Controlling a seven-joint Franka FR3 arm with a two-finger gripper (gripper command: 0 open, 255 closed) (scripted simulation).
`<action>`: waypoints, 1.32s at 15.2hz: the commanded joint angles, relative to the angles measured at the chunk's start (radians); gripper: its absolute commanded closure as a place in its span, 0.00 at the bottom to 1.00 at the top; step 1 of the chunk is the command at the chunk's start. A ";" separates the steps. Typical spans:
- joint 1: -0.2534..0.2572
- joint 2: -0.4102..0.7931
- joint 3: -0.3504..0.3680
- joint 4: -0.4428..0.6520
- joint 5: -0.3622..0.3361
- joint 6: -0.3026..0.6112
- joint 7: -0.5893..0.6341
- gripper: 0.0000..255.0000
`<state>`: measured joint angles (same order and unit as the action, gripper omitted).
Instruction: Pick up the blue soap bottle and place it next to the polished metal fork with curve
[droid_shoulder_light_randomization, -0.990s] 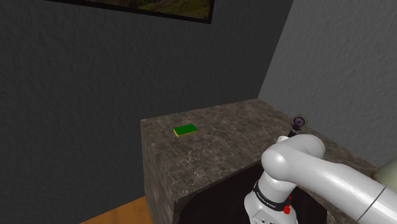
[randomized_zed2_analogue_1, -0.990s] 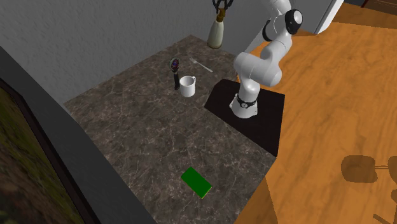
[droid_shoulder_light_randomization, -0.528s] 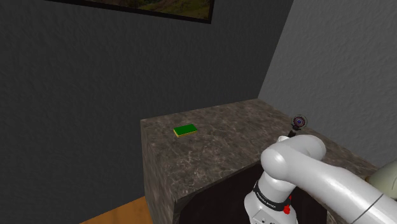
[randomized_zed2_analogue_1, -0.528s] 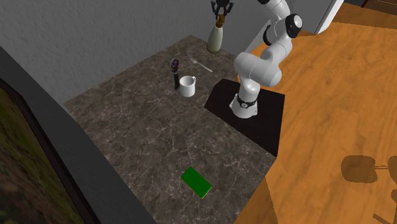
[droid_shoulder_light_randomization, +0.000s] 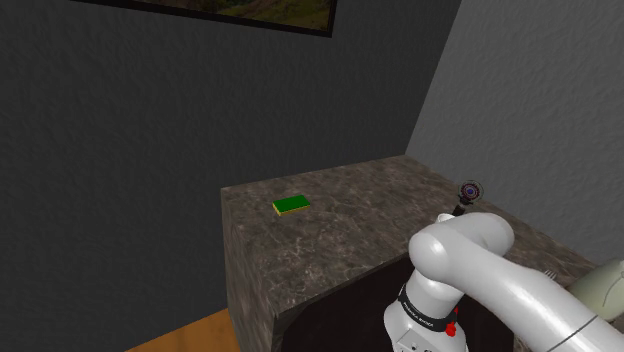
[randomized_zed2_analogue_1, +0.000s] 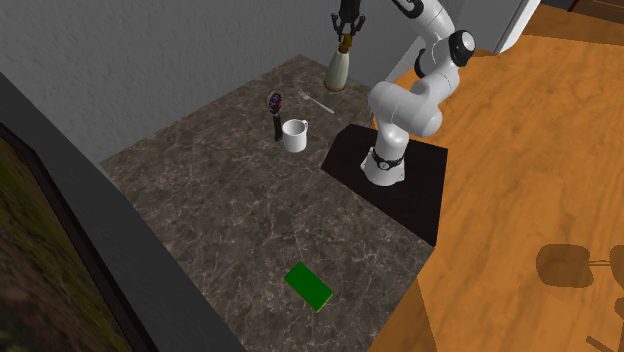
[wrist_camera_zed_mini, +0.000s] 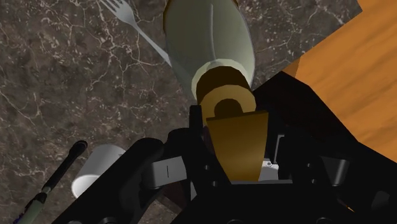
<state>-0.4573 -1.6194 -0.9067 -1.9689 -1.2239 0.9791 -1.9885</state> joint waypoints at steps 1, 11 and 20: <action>-0.011 -0.020 -0.013 -0.024 -0.013 0.009 0.000 1.00; -0.063 -0.110 -0.091 -0.125 -0.090 0.053 -0.008 1.00; -0.069 -0.118 -0.101 -0.134 -0.098 0.058 -0.009 1.00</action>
<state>-0.5261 -1.7365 -1.0011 -2.1028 -1.3218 1.0404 -1.9978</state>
